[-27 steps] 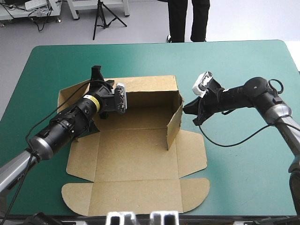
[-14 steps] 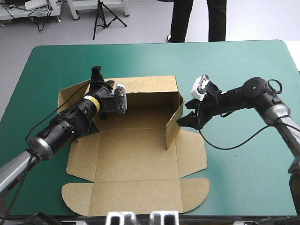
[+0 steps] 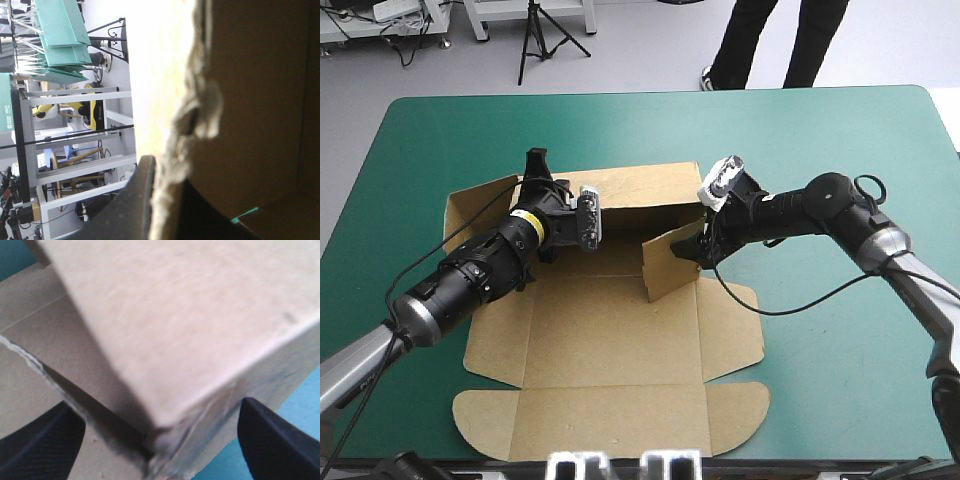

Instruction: Fold the box

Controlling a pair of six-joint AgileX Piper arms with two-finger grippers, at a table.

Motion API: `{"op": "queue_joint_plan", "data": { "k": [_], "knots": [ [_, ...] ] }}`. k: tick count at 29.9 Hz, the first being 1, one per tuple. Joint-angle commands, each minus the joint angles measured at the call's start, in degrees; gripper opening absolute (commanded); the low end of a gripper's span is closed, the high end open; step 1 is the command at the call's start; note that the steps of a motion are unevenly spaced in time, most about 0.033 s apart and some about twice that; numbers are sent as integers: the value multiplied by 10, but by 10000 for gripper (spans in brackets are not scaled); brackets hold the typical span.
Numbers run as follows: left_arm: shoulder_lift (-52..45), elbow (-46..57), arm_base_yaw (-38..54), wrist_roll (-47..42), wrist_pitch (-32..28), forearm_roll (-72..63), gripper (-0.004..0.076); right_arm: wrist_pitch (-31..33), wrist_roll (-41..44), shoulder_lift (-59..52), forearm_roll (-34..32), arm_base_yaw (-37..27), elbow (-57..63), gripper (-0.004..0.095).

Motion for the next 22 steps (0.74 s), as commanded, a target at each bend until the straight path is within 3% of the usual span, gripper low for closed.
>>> {"op": "queue_joint_plan", "data": {
  "k": [1,4,10,17,20,22],
  "knots": [
    [-2,-4,-13,-30,14,-46,-8,-58,54,-19,28,3,-13,674],
    [-3,-4,-13,-64,25,-46,-8,-73,62,-19,29,3,-13,574],
    [-3,-4,-13,-67,-5,-52,-8,-33,62,-15,31,3,-13,389],
    [-3,-4,-36,-67,-12,-70,-3,-28,55,5,22,19,-13,-22],
    [-3,-4,-61,-70,-9,-70,57,-49,61,8,25,19,-13,-17],
    [-3,-5,-79,-86,-10,-70,147,-67,68,8,20,19,-16,-17]
  ]
}}
